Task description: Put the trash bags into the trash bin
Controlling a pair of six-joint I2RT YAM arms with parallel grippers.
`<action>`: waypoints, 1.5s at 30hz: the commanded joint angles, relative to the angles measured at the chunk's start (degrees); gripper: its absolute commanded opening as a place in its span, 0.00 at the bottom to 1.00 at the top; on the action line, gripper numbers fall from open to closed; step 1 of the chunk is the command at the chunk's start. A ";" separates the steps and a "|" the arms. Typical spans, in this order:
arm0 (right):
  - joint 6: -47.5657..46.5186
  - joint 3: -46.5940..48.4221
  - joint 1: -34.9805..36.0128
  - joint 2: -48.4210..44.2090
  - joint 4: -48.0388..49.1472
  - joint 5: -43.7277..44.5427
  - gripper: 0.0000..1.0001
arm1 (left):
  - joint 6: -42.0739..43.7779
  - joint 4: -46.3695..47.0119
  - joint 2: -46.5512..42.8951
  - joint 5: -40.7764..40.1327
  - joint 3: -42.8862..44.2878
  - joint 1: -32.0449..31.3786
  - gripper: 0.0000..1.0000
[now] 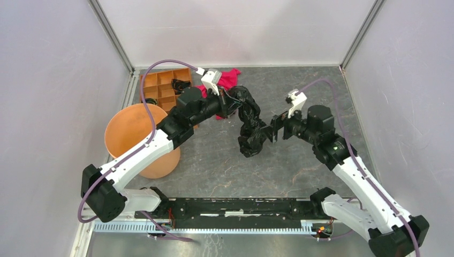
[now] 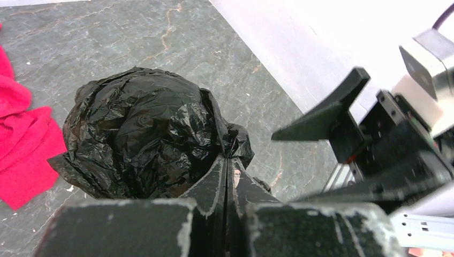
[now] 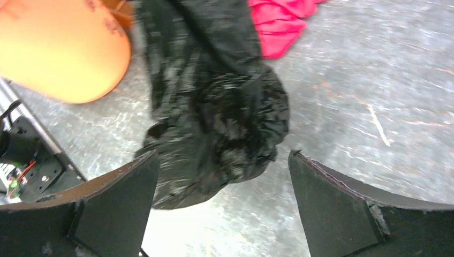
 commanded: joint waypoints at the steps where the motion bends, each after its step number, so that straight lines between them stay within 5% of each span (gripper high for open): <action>1: 2.94 0.65 10.80 1.42 4.16 7.12 0.97 | 2.74 -0.22 -1.56 -2.59 2.73 -0.11 0.02; 7: 3.49 5.04 26.11 8.44 -0.08 30.57 0.98 | 3.26 -1.40 -1.64 -5.30 2.95 -0.12 0.02; 10: 6.37 8.96 37.93 14.74 -5.91 55.84 0.98 | 3.43 -1.64 -1.99 -5.83 3.02 -0.11 0.02; 12: 9.36 11.15 41.78 19.01 -9.40 63.96 0.98 | 3.61 -1.50 -2.16 -6.16 2.90 -0.11 0.02; 19: 11.21 6.26 46.10 23.25 -3.43 72.79 0.98 | 3.89 -2.42 -2.93 -7.93 3.27 -0.11 0.02; 21: 4.48 1.48 44.66 19.46 4.82 74.07 0.87 | 3.98 -2.55 -3.13 -8.11 3.33 -0.12 0.02; 24: -1.91 -7.32 36.53 11.13 16.02 57.16 0.38 | 3.96 -2.76 -3.22 -7.74 3.61 -0.11 0.03; 28: -2.99 -13.05 24.09 3.72 20.77 27.48 0.01 | 4.83 -3.78 -2.93 -8.43 4.23 -0.11 0.10; 30: -2.18 -15.02 20.81 0.68 21.32 17.03 0.00 | 5.51 -5.70 -2.33 -9.05 4.92 -0.11 0.28; 33: 0.54 -15.63 14.62 -0.36 19.58 2.97 0.00 | 6.29 -6.79 -1.79 -9.09 5.86 -0.11 0.76; 34: 1.75 -15.58 11.82 -0.05 18.68 -1.45 0.00 | 6.46 -6.96 -1.93 -9.10 5.89 -0.11 0.85; 40: 11.80 -20.99 -7.51 3.67 20.44 -28.19 0.00 | 6.56 -6.30 -2.29 -10.04 5.05 -0.13 0.99; 45: 7.59 -23.80 -18.79 7.03 14.00 -26.24 0.00 | 5.32 -8.23 0.82 -10.32 6.28 -0.11 1.00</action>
